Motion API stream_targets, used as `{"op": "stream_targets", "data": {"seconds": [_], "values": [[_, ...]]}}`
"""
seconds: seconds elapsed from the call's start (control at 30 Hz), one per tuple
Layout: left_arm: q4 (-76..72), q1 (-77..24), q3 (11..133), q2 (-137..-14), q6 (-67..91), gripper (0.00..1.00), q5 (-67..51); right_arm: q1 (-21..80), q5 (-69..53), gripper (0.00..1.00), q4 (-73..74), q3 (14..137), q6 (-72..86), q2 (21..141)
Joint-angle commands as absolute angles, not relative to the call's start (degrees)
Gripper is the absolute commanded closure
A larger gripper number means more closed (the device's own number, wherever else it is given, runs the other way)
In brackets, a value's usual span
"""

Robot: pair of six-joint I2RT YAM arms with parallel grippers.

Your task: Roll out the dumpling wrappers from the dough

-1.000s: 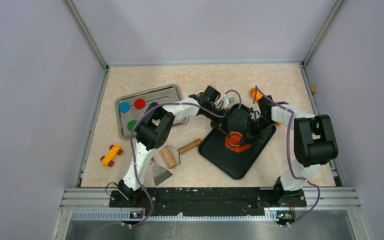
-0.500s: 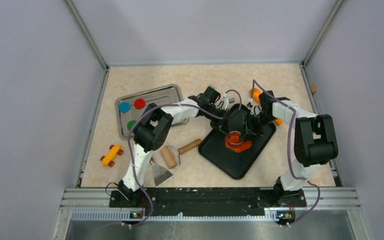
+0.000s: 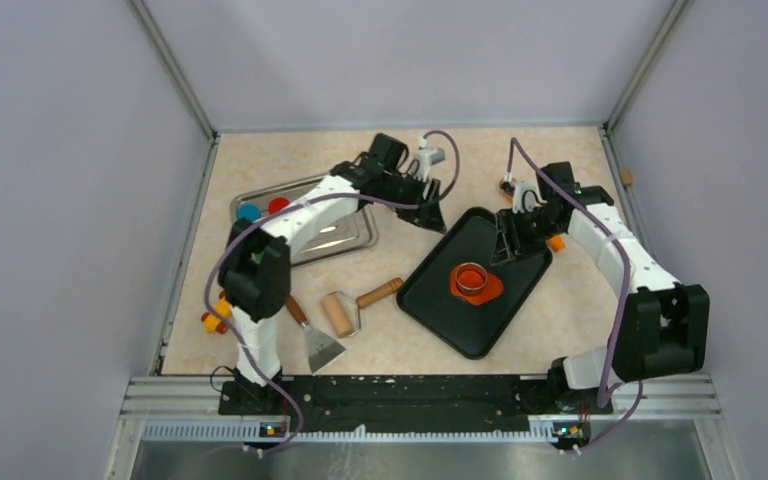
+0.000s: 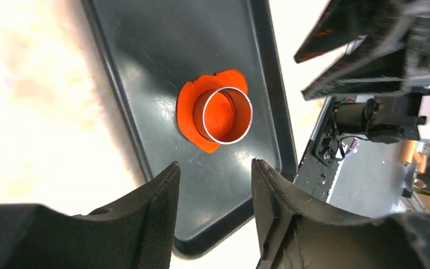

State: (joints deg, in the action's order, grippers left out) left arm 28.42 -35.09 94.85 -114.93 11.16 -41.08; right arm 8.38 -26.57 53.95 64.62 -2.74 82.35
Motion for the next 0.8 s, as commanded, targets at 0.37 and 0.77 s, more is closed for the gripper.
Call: {"op": "stream_targets", "data": {"seconds": [0.37, 0.77], "values": [[41.12, -30.15, 78.32, -87.08, -11.78, 0.26, -23.62, 10.54, -25.11, 0.54, 44.75, 65.2, -12.13, 88.95], [47.13, -22.14, 73.55, -83.39, -14.83, 0.27, -24.25, 14.65, -21.76, 0.56, 41.17, 64.74, -14.06, 94.56]]}}
